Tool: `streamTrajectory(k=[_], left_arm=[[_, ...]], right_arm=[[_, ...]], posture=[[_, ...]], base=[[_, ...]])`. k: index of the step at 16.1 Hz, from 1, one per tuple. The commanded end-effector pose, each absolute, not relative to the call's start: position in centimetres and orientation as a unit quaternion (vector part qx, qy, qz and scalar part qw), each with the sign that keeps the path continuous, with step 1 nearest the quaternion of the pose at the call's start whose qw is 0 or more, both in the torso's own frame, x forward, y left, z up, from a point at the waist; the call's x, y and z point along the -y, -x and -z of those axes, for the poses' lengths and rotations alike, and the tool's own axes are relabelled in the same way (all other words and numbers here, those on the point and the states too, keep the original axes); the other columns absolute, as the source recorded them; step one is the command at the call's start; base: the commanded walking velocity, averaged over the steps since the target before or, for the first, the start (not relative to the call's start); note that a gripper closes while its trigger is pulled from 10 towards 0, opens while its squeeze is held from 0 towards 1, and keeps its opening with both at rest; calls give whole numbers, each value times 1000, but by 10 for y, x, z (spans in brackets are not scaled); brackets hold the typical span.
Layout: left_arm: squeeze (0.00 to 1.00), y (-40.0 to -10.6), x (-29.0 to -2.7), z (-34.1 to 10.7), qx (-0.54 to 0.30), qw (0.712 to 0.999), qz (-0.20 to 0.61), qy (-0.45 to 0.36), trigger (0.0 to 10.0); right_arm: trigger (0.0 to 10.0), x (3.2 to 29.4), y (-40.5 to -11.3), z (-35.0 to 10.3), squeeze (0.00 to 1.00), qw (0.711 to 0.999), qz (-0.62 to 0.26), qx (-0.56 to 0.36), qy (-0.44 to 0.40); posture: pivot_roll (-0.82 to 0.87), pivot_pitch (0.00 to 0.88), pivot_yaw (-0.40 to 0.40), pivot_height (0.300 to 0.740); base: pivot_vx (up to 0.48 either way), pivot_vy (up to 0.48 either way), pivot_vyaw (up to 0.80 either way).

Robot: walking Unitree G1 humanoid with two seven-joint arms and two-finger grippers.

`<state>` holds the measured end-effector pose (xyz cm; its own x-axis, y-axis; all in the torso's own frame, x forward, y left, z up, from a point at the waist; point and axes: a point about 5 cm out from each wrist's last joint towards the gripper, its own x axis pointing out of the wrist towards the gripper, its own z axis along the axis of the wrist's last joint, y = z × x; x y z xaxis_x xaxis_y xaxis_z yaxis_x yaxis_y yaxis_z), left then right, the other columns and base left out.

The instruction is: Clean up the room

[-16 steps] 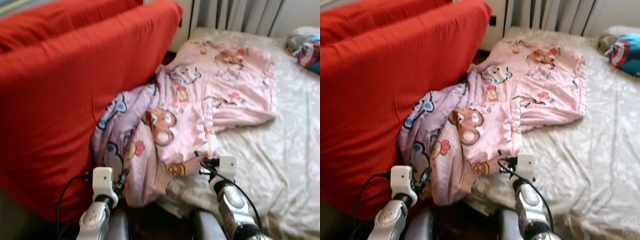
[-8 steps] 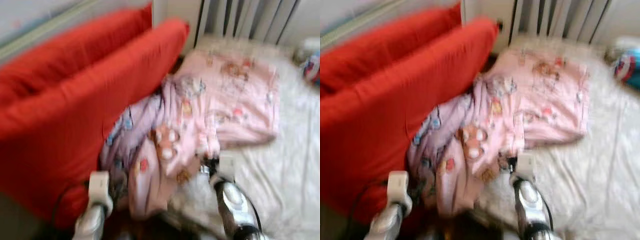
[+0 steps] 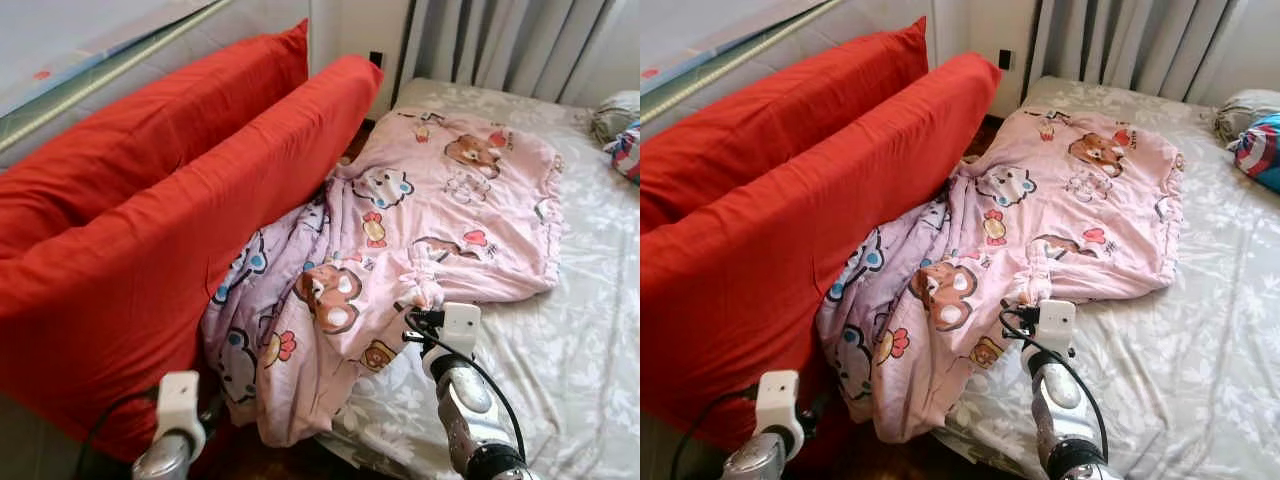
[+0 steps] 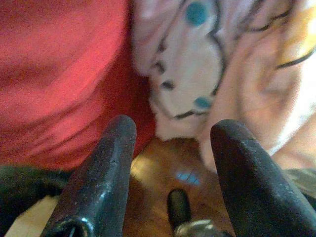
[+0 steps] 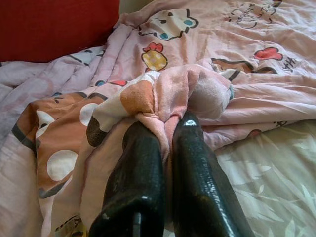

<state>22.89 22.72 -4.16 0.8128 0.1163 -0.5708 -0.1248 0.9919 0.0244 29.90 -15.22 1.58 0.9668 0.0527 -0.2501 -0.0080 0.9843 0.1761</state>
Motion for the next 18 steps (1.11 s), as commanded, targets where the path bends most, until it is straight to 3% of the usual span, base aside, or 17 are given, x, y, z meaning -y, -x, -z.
streamTrajectory(k=[1,5,18], left_arm=[[0,-217,-231,50,-330,941,-72,9,10000],[0,-196,-221,68,-387,918,-75,40,10000],[0,-170,-228,80,-420,902,-91,40,10000]], right_arm=[[10000,152,-300,-17,0,988,-12,-124,-90],[10000,152,-300,-17,0,988,-14,-127,-87],[10000,143,-298,-17,0,989,-20,-120,-84]], posture=[[-53,82,-8,740],[-54,80,-14,740],[-65,50,0,740]], base=[[0,0,0],[0,0,0],[0,0,0]])
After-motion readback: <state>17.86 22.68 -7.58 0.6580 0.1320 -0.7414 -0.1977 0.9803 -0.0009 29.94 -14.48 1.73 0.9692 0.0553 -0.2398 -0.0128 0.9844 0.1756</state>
